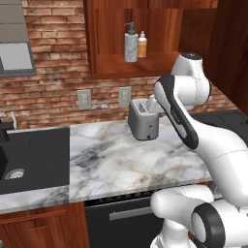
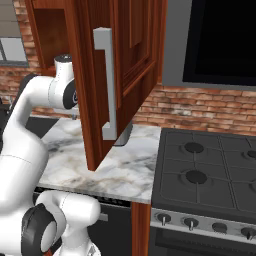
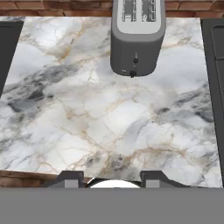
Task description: Locate and retrieve the soap dispenser and soap dispenser from the cabinet. Place them next to the sink.
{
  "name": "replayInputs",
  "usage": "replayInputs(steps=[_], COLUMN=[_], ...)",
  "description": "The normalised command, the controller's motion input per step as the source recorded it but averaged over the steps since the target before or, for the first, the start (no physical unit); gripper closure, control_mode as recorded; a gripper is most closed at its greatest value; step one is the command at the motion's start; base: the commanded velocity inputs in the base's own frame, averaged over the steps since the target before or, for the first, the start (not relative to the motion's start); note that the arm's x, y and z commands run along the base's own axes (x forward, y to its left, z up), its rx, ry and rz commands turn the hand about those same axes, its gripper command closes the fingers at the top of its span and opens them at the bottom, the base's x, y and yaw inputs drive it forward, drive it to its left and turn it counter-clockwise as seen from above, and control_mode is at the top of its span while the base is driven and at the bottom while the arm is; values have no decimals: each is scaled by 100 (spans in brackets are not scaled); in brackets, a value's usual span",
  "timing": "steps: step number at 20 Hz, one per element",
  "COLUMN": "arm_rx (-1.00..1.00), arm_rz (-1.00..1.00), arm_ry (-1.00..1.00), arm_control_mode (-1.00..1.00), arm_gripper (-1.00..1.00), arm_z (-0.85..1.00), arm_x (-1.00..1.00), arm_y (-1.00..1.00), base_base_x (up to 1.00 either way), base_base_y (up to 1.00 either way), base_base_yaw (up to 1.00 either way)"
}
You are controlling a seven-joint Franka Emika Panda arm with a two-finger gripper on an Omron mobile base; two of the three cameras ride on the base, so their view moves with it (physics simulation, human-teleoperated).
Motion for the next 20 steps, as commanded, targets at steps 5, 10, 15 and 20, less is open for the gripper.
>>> replayInputs(steps=[5,10,15,20], arm_rx=[0,-1,-7,-3], arm_rz=[1,2,0,-2], arm_ry=[-5,-27,-24,-19], arm_control_mode=[-100,-100,-100,-100], arm_gripper=[-100,-100,-100,-100], arm_z=[4,31,39,43], arm_x=[-11,-22,-22,-9], arm_y=[0,10,20,13], base_base_x=[0,0,0,0], base_base_y=[0,0,0,0], base_base_yaw=[0,0,0,0])
